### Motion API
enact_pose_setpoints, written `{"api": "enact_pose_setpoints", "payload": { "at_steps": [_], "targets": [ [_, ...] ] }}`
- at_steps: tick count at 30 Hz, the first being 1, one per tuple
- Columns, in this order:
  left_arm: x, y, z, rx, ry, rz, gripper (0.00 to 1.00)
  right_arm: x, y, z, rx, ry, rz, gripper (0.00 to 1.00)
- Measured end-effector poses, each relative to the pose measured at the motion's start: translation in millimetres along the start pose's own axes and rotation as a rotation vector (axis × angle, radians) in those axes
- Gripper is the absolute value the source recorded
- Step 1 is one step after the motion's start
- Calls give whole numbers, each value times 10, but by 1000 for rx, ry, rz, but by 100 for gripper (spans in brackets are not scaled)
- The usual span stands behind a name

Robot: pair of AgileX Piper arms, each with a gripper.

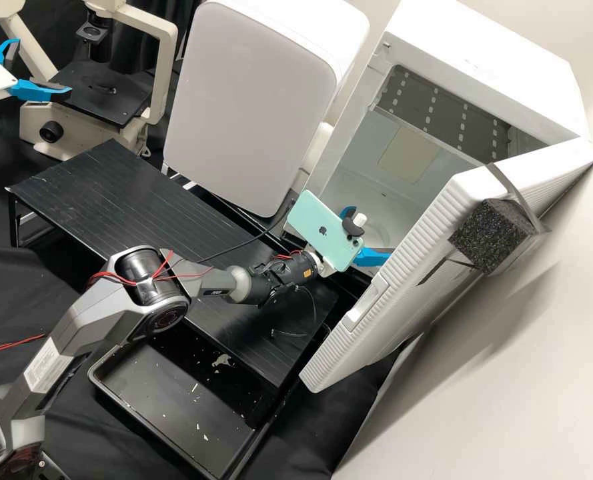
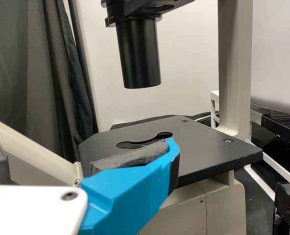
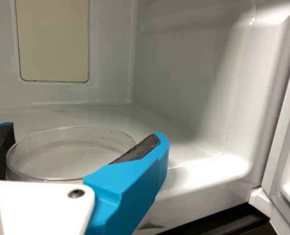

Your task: Place the petri dish in the incubator

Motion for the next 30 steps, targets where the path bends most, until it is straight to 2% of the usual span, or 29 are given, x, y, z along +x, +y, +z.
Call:
{"api": "enact_pose_setpoints", "payload": {
  "at_steps": [17,23,28,30],
  "targets": [
    [0,0,0,0,0,0,100,-76,54,62,1,-16,3,100],
    [0,0,0,0,0,0,100,-233,152,136,-25,-14,13,100],
    [0,0,0,0,0,0,100,-412,213,169,-17,10,10,100],
    [0,0,0,0,0,0,100,-511,225,208,2,28,7,100]
  ]
}}
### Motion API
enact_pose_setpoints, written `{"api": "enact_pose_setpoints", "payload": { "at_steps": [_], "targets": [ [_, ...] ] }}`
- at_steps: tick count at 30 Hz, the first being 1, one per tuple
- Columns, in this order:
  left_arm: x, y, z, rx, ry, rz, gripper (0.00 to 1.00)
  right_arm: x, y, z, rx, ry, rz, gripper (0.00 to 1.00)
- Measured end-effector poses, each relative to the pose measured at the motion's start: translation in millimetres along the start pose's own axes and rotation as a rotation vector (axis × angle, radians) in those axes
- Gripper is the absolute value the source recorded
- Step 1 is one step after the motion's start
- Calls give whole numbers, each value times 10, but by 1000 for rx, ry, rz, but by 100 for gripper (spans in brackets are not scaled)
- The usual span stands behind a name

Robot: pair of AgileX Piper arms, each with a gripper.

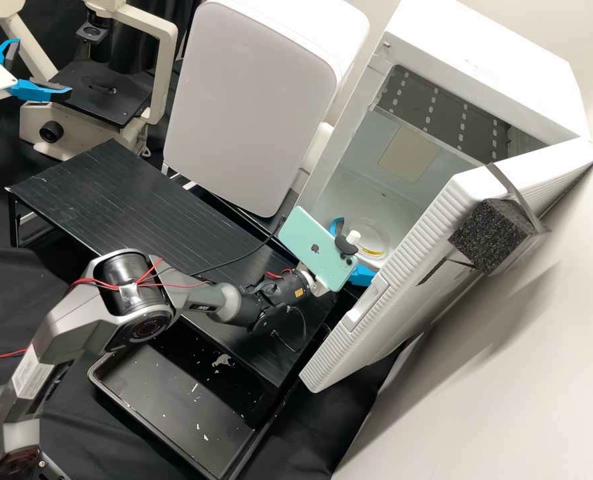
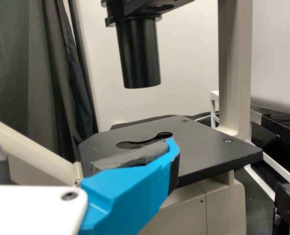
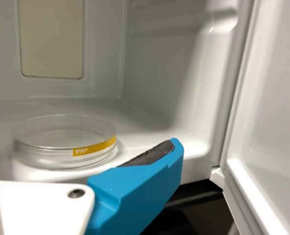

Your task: Place the petri dish in the incubator

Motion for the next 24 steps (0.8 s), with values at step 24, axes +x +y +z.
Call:
{"api": "enact_pose_setpoints", "payload": {
  "at_steps": [24],
  "targets": [
    [0,0,0,0,0,0,100,-1838,-150,-191,260,25,69,100]
  ]
}}
